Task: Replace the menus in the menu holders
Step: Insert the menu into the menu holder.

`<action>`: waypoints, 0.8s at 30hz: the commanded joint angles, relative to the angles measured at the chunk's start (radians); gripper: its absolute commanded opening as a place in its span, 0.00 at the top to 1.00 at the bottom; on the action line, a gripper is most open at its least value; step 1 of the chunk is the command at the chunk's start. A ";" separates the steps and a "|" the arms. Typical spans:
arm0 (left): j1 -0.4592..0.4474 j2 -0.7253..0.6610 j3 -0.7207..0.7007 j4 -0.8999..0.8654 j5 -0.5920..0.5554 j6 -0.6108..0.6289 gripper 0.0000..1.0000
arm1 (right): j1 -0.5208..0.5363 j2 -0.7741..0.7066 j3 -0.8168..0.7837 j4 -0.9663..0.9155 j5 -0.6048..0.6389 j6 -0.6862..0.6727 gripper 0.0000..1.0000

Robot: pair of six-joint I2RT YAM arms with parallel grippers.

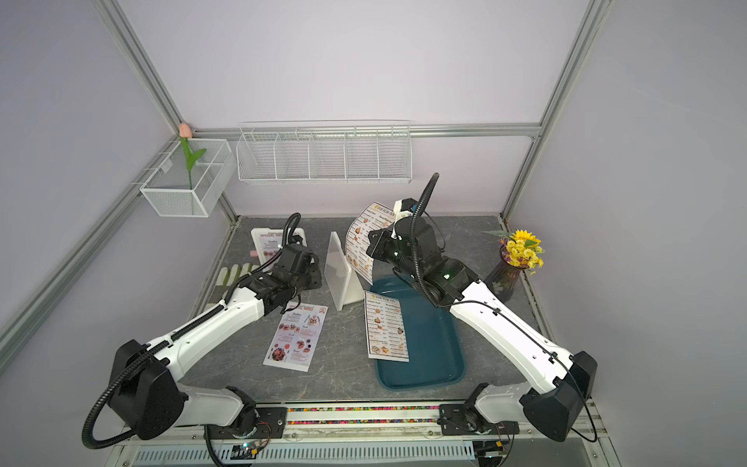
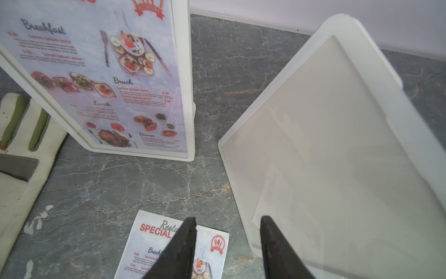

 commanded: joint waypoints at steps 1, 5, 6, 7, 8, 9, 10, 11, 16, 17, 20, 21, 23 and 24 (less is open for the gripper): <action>-0.005 0.006 0.018 0.000 -0.016 -0.004 0.54 | 0.008 -0.021 -0.014 0.007 0.009 -0.015 0.93; -0.003 0.007 0.017 0.003 -0.015 -0.005 0.54 | 0.008 -0.021 -0.018 0.007 0.005 -0.011 0.93; -0.005 0.007 0.017 0.003 -0.015 -0.005 0.54 | 0.007 -0.022 -0.017 0.006 0.005 -0.011 0.94; -0.006 0.007 0.016 0.005 -0.015 -0.005 0.54 | 0.008 -0.022 -0.017 0.006 0.005 -0.013 0.94; -0.005 0.007 0.017 0.003 -0.015 -0.005 0.54 | 0.007 -0.022 -0.017 0.004 0.005 -0.014 0.94; -0.005 0.009 0.017 0.004 -0.015 -0.005 0.54 | 0.008 -0.020 -0.017 0.004 0.006 -0.013 0.93; -0.005 0.006 0.016 0.004 -0.015 -0.005 0.54 | 0.008 -0.018 -0.016 0.001 0.006 -0.013 0.93; -0.005 0.006 0.015 0.004 -0.017 -0.005 0.54 | 0.008 -0.015 -0.017 0.002 0.005 -0.013 0.93; -0.005 0.000 0.011 0.003 -0.020 -0.005 0.54 | 0.008 -0.010 -0.019 0.004 0.000 -0.012 0.93; -0.005 0.000 0.009 0.003 -0.019 -0.004 0.54 | 0.008 -0.009 -0.019 0.005 -0.003 -0.012 0.94; -0.006 -0.001 0.008 0.005 -0.019 -0.005 0.54 | 0.007 -0.003 -0.018 0.003 -0.008 -0.011 0.93; -0.005 -0.001 0.005 0.006 -0.020 -0.005 0.54 | 0.007 -0.002 -0.019 0.001 -0.008 -0.011 0.93; -0.006 0.000 0.006 0.006 -0.020 -0.005 0.54 | 0.008 0.000 -0.019 -0.001 -0.007 -0.012 0.93; -0.005 -0.002 0.005 0.006 -0.019 -0.006 0.54 | 0.008 -0.002 -0.021 0.001 -0.007 -0.012 0.93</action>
